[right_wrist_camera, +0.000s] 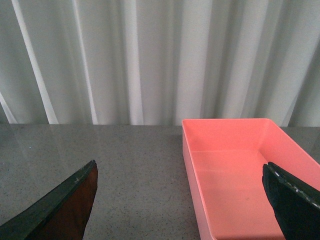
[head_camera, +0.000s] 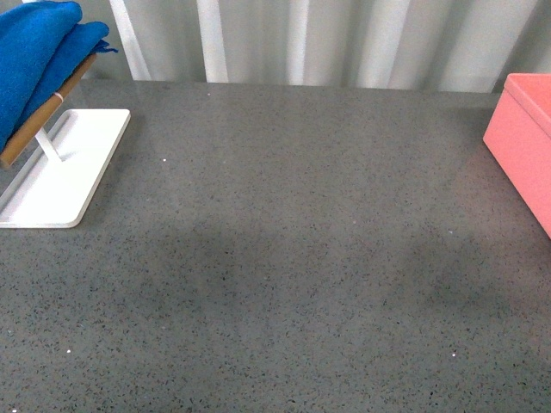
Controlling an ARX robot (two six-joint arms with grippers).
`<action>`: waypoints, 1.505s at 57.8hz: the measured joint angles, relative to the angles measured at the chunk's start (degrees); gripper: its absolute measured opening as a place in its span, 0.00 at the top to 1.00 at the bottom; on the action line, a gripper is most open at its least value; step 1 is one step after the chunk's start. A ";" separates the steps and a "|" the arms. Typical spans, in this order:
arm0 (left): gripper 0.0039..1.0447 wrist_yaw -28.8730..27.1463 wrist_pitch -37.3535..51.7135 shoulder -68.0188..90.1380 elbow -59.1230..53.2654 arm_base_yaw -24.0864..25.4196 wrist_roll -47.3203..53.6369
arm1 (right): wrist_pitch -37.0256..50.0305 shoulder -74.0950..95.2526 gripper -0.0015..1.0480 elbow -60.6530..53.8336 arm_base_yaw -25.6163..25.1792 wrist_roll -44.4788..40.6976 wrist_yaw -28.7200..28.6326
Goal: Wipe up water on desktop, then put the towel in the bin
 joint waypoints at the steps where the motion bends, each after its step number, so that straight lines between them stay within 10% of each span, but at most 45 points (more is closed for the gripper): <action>1: 0.06 0.00 0.00 0.00 0.00 0.00 0.00 | 0.00 0.00 0.07 -0.02 -0.02 0.02 0.00; 72: 0.06 0.07 -0.02 0.02 0.02 0.00 0.00 | 0.00 0.00 0.07 0.00 -0.02 0.02 0.00; 80: 0.06 19.54 -20.83 15.50 9.35 2.80 -12.00 | 0.00 -0.02 0.07 0.00 0.00 0.00 -0.15; 87: 0.06 17.97 -13.44 29.99 15.50 -0.72 -14.49 | 0.00 0.00 0.07 0.00 0.00 0.00 0.00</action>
